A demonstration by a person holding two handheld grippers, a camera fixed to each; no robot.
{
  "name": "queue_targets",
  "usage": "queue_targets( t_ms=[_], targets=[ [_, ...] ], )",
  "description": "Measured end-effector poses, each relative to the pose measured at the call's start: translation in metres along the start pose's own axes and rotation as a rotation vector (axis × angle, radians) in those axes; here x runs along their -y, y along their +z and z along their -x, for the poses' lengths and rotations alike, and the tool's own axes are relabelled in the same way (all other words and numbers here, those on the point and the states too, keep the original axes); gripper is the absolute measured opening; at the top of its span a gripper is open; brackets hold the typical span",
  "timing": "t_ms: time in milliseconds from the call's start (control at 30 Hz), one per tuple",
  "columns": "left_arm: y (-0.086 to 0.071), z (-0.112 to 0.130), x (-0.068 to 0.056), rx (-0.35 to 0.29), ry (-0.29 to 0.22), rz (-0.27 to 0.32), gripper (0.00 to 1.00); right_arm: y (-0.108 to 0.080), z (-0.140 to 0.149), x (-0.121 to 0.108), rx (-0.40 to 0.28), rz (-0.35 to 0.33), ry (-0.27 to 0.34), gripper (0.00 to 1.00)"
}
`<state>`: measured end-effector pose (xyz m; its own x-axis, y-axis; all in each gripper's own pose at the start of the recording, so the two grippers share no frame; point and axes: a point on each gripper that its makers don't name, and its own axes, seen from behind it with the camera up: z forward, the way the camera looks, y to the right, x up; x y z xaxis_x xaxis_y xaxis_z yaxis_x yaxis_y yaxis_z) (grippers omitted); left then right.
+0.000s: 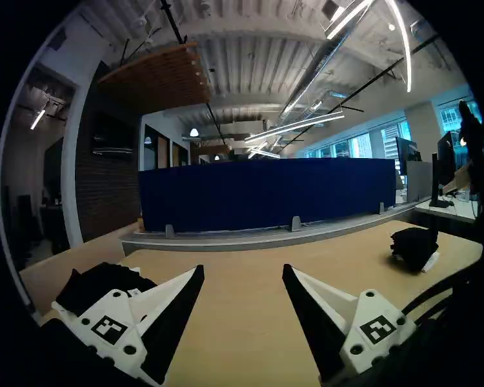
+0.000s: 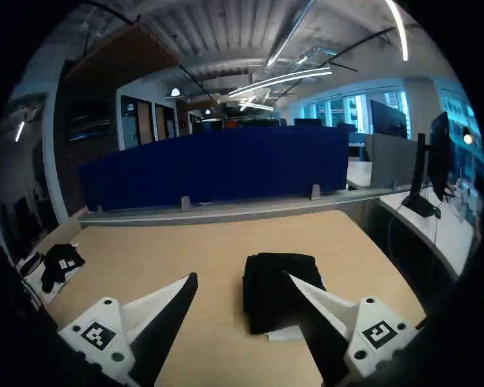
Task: Fold towel
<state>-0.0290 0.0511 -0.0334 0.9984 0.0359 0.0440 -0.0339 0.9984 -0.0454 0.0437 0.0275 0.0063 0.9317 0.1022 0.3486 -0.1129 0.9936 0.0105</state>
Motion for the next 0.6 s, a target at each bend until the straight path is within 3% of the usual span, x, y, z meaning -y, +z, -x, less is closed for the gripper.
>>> queue_targets(
  t_ms=[267, 600],
  targets=[
    [0.011, 0.029, 0.016, -0.034, 0.008, -0.015, 0.90, 0.009, 0.016, 0.008, 0.009, 0.002, -0.032, 1.00],
    [0.025, 0.063, 0.033, -0.044, -0.031, -0.021, 0.90, 0.019, 0.026, 0.007, 0.016, 0.028, -0.074, 1.00]
  ],
)
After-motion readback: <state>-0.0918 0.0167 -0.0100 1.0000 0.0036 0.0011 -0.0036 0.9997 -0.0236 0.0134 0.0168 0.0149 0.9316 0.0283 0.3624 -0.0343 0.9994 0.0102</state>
